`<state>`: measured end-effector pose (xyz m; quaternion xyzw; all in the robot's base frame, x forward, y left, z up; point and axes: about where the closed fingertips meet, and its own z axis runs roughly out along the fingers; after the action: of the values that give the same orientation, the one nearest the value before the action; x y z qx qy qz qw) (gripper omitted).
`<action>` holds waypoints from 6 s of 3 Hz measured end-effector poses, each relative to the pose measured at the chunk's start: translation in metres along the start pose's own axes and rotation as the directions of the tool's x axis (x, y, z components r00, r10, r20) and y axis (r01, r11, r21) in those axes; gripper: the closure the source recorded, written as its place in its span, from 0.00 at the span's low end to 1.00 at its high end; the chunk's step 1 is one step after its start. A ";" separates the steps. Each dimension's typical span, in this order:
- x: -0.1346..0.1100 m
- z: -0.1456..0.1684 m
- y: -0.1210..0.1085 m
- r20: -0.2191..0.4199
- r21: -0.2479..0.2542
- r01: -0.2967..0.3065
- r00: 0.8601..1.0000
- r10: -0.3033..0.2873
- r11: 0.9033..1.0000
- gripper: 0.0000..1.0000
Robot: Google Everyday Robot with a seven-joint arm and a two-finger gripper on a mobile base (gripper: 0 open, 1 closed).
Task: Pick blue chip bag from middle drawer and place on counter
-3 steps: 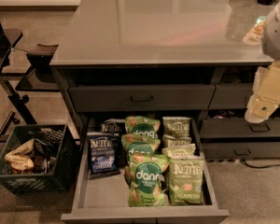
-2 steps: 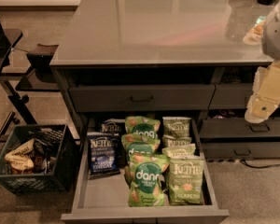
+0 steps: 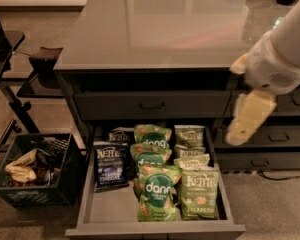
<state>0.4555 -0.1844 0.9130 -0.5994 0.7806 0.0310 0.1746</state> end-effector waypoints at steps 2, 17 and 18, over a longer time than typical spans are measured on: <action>-0.018 0.100 0.006 0.081 -0.099 -0.011 0.997 0.019 0.995 0.00; -0.133 0.407 0.015 0.439 -0.275 -0.355 0.780 0.445 0.893 0.00; -0.143 0.424 0.023 0.435 -0.224 -0.303 0.819 0.373 0.926 0.00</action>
Offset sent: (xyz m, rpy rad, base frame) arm 0.0293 0.0627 -0.1215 0.1383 0.1065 0.0562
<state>0.5648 0.0634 0.5558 -0.4363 0.8043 0.2626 0.3062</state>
